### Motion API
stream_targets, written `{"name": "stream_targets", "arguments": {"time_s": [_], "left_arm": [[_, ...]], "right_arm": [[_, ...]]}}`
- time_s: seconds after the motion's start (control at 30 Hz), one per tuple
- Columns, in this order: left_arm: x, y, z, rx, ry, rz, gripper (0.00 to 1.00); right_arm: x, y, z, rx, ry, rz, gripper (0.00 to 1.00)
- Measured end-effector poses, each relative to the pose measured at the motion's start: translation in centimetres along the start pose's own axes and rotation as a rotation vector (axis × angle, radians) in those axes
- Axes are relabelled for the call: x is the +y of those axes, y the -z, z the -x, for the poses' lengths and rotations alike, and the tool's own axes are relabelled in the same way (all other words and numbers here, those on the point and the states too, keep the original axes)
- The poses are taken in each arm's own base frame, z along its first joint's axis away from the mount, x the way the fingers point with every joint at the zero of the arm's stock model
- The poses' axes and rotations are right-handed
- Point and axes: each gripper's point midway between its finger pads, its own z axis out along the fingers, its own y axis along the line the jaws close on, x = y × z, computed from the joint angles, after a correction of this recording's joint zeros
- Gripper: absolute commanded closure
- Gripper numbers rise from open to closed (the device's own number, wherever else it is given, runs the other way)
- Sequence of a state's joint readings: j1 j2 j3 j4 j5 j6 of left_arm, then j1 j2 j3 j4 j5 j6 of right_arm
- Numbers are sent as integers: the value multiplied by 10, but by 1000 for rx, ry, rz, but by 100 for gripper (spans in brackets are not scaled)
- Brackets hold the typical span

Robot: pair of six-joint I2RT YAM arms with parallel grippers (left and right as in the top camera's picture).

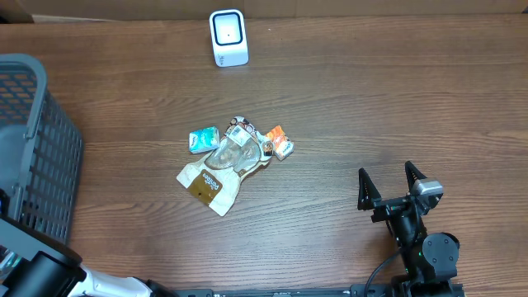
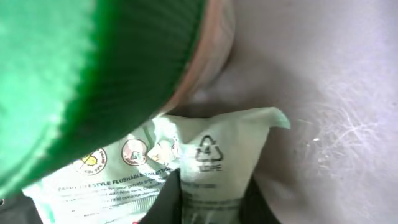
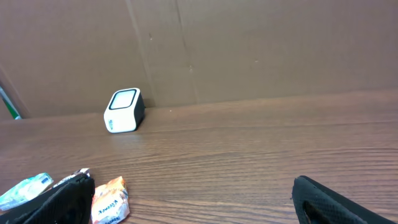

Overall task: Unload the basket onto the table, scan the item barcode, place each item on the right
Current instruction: 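Reach the left gripper into the basket and grasp a green wipes pack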

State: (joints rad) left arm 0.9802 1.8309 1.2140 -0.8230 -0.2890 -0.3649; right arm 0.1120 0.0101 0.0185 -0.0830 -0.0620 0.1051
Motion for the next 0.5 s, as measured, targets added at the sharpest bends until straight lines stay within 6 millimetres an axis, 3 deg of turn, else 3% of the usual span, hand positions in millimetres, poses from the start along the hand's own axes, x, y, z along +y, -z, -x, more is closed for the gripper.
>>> {"name": "stream_targets", "arguments": {"time_s": [0.27, 0.37, 0.5], "left_arm": [[-18, 16, -9, 84, -30, -82, 96], [-37, 40, -2, 105, -55, -144, 96], [-62, 102, 30, 26, -83, -240, 96]], "right_arm": [[0, 0, 0, 1, 0, 0, 0], [0, 0, 0, -1, 0, 0, 0], [0, 0, 0, 0, 0, 0, 0]]}}
